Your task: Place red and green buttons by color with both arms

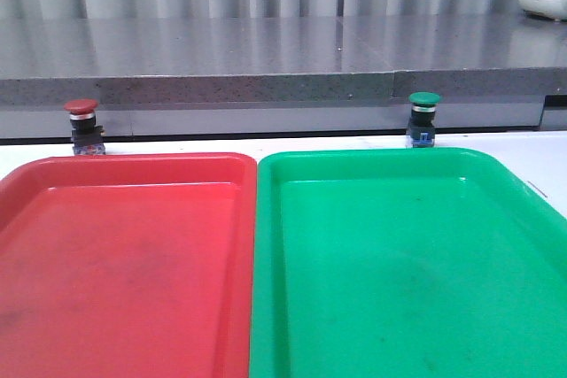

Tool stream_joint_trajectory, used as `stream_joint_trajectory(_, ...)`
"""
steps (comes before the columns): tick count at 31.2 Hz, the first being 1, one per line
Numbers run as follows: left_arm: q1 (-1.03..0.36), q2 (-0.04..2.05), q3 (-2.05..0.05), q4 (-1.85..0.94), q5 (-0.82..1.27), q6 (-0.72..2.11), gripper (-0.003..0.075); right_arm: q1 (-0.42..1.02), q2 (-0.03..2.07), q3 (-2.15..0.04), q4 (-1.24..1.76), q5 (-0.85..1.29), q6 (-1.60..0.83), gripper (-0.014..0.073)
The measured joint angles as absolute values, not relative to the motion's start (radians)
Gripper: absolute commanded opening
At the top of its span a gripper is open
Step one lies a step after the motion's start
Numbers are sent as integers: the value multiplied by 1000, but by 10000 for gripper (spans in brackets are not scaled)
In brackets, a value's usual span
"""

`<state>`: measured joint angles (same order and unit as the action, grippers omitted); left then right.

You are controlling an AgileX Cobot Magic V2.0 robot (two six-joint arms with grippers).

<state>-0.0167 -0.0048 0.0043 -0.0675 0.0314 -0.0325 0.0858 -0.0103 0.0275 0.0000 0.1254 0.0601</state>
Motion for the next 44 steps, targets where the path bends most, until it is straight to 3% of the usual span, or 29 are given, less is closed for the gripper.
stream_joint_trajectory(25,-17,-5,-11,-68,0,-32,-20,86,-10,7,-8,134,60,-69)
stream_joint_trajectory(31,-17,-2,-265,-64,76,-32,-20,86,4,-227,-15,220,37,-69)
stream_joint_trajectory(38,-17,184,-594,-59,310,-32,-20,86,217,-512,-17,372,0,-69)
stream_joint_trajectory(44,-17,363,-673,-59,491,-32,-20,86,416,-581,-17,461,0,-69)
